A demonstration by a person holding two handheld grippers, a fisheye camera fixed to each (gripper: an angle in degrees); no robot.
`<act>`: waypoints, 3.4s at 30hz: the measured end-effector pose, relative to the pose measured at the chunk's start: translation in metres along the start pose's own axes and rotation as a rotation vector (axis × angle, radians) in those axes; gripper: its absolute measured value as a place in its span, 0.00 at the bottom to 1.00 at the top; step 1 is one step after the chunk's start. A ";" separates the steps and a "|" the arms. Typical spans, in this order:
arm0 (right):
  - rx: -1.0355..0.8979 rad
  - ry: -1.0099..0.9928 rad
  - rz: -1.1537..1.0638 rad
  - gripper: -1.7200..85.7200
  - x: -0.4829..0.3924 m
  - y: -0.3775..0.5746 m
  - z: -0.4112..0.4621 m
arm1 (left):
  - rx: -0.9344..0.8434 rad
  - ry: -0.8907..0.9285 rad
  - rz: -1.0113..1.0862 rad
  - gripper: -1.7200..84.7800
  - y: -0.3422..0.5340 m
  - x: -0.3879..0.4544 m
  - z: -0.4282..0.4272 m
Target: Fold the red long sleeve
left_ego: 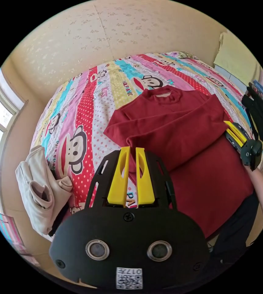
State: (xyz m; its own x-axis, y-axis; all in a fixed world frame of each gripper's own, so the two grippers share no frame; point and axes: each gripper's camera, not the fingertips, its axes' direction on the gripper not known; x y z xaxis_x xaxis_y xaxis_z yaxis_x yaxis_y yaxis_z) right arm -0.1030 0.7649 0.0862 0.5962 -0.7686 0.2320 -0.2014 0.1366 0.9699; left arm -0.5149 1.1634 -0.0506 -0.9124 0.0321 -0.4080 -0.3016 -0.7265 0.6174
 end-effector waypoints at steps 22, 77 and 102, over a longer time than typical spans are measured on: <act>0.070 0.081 0.039 0.06 0.008 -0.014 -0.047 | 0.020 0.201 -0.264 0.06 0.031 -0.092 0.052; -0.102 -1.055 0.776 0.21 0.304 0.217 -0.241 | 0.099 0.375 -0.217 0.11 0.446 -0.042 -0.096; -0.306 -1.212 0.591 0.20 0.326 0.211 -0.206 | -0.307 0.692 -0.326 0.18 0.382 -0.069 0.023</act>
State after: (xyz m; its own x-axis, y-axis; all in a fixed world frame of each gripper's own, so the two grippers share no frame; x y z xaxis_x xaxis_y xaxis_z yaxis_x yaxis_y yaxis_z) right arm 0.2093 0.6720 0.3819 -0.5910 -0.5851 0.5554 0.0859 0.6389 0.7645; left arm -0.5732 0.8991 0.2291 -0.3847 -0.0834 -0.9193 -0.3414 -0.9124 0.2257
